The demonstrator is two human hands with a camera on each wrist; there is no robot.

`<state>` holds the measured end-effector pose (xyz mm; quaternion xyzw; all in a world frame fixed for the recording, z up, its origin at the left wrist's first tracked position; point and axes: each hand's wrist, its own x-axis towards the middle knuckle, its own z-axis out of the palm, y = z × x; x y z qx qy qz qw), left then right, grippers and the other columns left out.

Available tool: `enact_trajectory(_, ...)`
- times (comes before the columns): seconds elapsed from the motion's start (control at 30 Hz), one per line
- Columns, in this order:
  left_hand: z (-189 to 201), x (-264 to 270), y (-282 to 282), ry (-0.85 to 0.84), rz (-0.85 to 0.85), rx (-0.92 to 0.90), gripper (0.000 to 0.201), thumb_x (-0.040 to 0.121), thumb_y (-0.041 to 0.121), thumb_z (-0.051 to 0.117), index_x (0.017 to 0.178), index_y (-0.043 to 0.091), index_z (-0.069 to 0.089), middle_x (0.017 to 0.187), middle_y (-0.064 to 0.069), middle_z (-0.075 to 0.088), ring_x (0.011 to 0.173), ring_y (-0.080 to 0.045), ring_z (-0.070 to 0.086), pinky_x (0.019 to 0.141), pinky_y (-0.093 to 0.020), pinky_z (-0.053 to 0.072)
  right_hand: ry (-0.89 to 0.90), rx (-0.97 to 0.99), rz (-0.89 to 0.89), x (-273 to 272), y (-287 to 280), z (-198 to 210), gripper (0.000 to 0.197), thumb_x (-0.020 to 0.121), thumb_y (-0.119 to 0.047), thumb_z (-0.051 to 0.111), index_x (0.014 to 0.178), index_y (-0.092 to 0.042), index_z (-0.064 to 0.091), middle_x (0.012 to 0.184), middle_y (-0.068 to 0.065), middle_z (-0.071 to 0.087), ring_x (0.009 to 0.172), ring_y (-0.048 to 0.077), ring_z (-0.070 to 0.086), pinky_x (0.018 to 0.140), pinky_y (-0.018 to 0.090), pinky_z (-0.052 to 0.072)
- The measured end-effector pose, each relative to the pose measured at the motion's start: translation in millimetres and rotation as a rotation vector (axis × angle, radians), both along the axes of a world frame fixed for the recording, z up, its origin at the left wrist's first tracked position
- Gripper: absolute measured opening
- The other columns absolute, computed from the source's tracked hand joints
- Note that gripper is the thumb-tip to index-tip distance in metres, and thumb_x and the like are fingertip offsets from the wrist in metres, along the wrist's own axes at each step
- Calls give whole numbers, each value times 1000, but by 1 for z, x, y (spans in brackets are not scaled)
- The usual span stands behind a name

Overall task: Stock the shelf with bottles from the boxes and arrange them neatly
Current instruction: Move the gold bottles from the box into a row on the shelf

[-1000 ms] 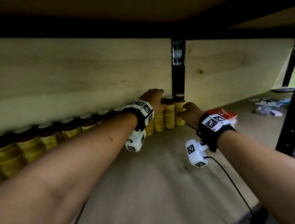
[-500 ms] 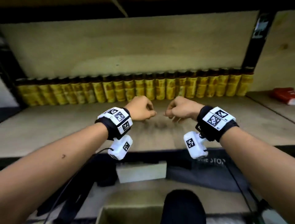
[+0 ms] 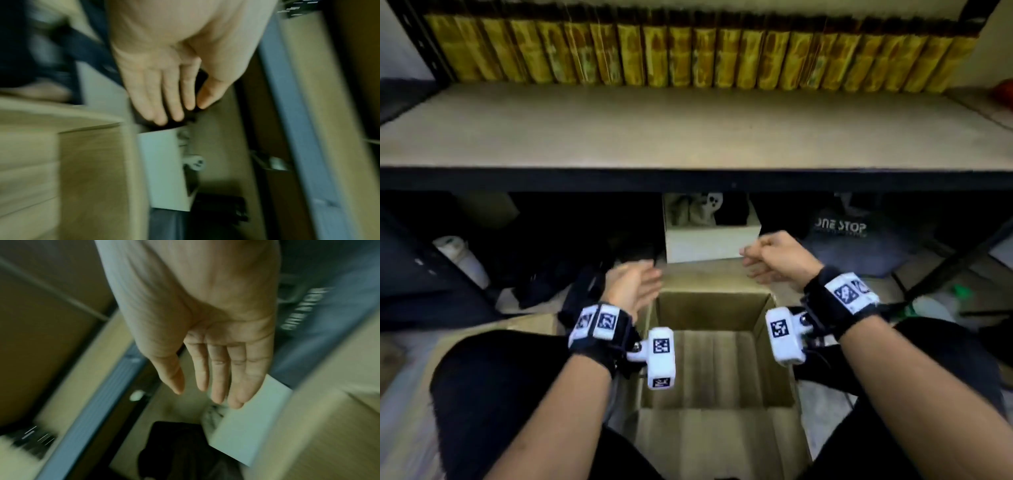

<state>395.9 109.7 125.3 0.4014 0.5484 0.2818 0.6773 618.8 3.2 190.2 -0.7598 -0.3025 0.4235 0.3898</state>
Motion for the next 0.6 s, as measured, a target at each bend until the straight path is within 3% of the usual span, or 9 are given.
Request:
enact_trajectory(0.07, -70, -19, -14, 91, 123, -191, 33, 83, 26, 64, 113, 12, 62, 97, -7, 68, 78, -22, 64, 66, -30, 52, 220, -39, -209, 7, -23, -49, 15, 99, -17, 49, 106, -10, 60, 98, 10, 67, 73, 24, 64, 60, 29, 52)
enact_trajectory(0.13, -123, -31, -29, 176, 148, -276, 57, 61, 34, 73, 110, 8, 64, 100, -8, 69, 74, -23, 62, 65, -32, 51, 440, -70, -436, 17, -49, -92, 14, 100, -17, 44, 99, -12, 56, 100, 7, 63, 78, 23, 61, 64, 32, 51)
enact_trajectory(0.23, -161, -45, -50, 260, 229, -341, 47, 67, 25, 74, 104, -1, 63, 95, -13, 68, 70, -25, 61, 61, -31, 51, 426, -169, -706, 43, -94, -174, 6, 86, -14, 55, 82, -11, 58, 86, 9, 59, 70, 23, 56, 60, 31, 50)
enact_trajectory(0.3, -195, -59, -56, 277, 252, -391, 53, 63, 28, 76, 106, 1, 62, 96, -16, 68, 76, -30, 67, 61, -37, 56, 431, -280, -730, 54, -124, -226, 15, 78, -15, 59, 89, -5, 64, 78, 13, 63, 68, 25, 60, 62, 32, 54)
enact_trajectory(0.4, -292, -91, -47, 213, 225, -473, 80, 46, 48, 75, 117, 13, 65, 103, -12, 72, 88, -34, 70, 73, -53, 56, 513, -411, -660, 17, -138, -195, 10, 99, -12, 45, 99, -6, 53, 69, 15, 51, 59, 27, 50, 56, 34, 44)
enact_trajectory(0.47, -290, -97, -52, 198, 268, -493, 71, 52, 51, 71, 113, 16, 67, 105, -13, 71, 92, -34, 69, 80, -56, 54, 457, -469, -633, 9, -143, -193, 19, 105, -12, 36, 106, -1, 51, 72, 12, 43, 62, 24, 40, 67, 38, 41)
enact_trajectory(0.5, -252, -90, -60, 184, 300, -476, 69, 58, 53, 69, 116, 17, 65, 114, -12, 69, 99, -34, 67, 84, -55, 54, 445, -450, -626, 7, -145, -191, 24, 105, -12, 35, 108, 2, 55, 71, 13, 41, 61, 23, 38, 73, 37, 41)
enact_trajectory(0.53, -217, -85, -65, 170, 327, -465, 69, 66, 54, 66, 125, 16, 60, 125, -10, 63, 110, -35, 62, 90, -55, 51, 453, -422, -621, 7, -146, -190, 26, 105, -13, 35, 106, 2, 57, 67, 15, 43, 60, 23, 41, 71, 34, 43)
enact_trajectory(0.6, -191, -89, -69, 185, 350, -420, 64, 84, 47, 55, 140, 15, 46, 144, -9, 47, 131, -33, 47, 101, -48, 45, 475, -410, -627, 11, -147, -191, 32, 105, -13, 34, 85, 3, 54, 45, 16, 51, 57, 26, 48, 51, 27, 43)
